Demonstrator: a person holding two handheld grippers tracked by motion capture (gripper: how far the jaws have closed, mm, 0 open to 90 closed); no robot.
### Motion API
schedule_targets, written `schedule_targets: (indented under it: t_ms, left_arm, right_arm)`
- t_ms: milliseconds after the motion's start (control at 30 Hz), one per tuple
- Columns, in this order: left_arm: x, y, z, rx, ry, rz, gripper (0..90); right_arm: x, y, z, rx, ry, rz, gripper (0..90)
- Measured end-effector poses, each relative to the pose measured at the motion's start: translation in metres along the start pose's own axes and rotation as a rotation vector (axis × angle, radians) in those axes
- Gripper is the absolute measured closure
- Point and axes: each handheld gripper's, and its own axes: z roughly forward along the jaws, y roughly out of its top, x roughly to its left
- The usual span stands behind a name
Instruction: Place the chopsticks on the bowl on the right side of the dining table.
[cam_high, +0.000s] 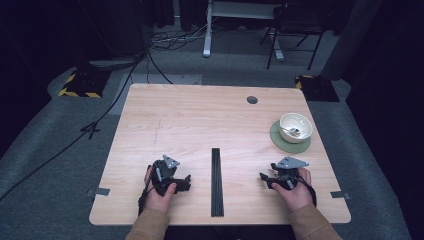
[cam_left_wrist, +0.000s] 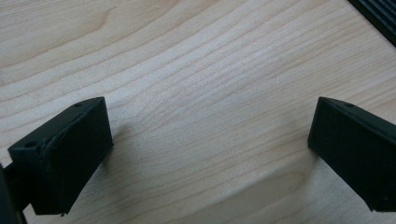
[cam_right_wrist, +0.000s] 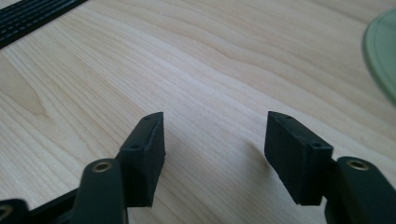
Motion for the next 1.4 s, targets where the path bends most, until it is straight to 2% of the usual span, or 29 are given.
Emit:
schedule_targets:
  t_ms: [100, 133, 167, 200, 267, 300, 333, 467, 567, 600, 733, 867, 967, 1000, 1067, 1267, 1400]
  left_arm:
    - [0.0, 0.0, 0.0, 0.0, 0.002, 0.003, 0.0]
    - [0.0, 0.0, 0.0, 0.001, 0.0, 0.002, 0.1]
    - [0.0, 0.0, 0.0, 0.0, 0.0, 0.002, 0.1]
    - [0.0, 0.0, 0.0, 0.0, -0.001, 0.0, 0.1]
    - [0.0, 0.0, 0.0, -0.001, 0.003, 0.004, 0.1]
    - [0.0, 0.0, 0.0, -0.002, 0.004, 0.004, 0.1]
    - [-0.001, 0.0, 0.001, -0.003, 0.003, 0.002, 0.1]
    - [-0.001, 0.001, 0.001, -0.004, 0.006, 0.002, 0.1]
    - [-0.001, 0.001, 0.001, -0.004, 0.005, 0.002, 0.1]
    - [-0.001, 0.001, 0.001, -0.004, 0.005, 0.002, 0.1]
    - [-0.001, 0.001, 0.0, -0.003, 0.006, 0.001, 0.1]
    - [-0.001, 0.0, 0.0, -0.001, 0.01, 0.003, 0.3]
    - [-0.001, 0.0, 0.0, -0.006, 0.01, 0.001, 0.3]
    - [-0.002, -0.001, -0.001, -0.006, 0.007, -0.002, 0.3]
    - [-0.002, -0.001, -0.001, -0.005, 0.005, 0.004, 0.3]
    - [-0.002, -0.001, -0.001, 0.0, -0.002, 0.01, 0.2]
    - [-0.002, -0.001, -0.001, -0.003, -0.003, 0.008, 0.5]
  right_arm:
    - [0.001, 0.005, -0.004, -0.01, 0.027, 0.008, 39.2]
    - [0.002, 0.01, -0.007, -0.002, 0.051, 0.022, 40.5]
    - [0.002, 0.01, -0.007, -0.002, 0.051, 0.022, 40.5]
    - [0.002, 0.014, -0.01, 0.023, 0.069, 0.009, 41.5]
    - [0.003, 0.017, -0.012, 0.026, 0.063, 0.009, 41.6]
    - [0.003, 0.019, -0.013, 0.029, 0.053, -0.012, 41.6]
    - [0.005, 0.022, -0.014, 0.031, 0.056, -0.009, 41.6]
    - [0.011, 0.032, -0.019, 0.022, 0.087, -0.03, 42.1]
    - [0.017, 0.04, -0.018, 0.043, 0.122, -0.065, 46.1]
    - [0.021, 0.048, -0.015, 0.049, 0.145, -0.078, 46.8]
    - [0.028, 0.057, -0.01, 0.036, 0.171, -0.085, 46.3]
    - [0.043, 0.067, 0.004, 0.023, 0.21, -0.096, 42.9]
    - [0.049, 0.069, 0.01, 0.015, 0.215, -0.094, 42.3]
    - [0.057, 0.071, 0.015, 0.004, 0.213, -0.084, 41.4]
    - [0.062, 0.072, 0.019, 0.0, 0.217, -0.085, 41.0]
    - [0.076, 0.072, 0.029, 0.002, 0.231, -0.077, 37.9]
    - [0.084, 0.07, 0.037, 0.014, 0.232, -0.089, 36.0]
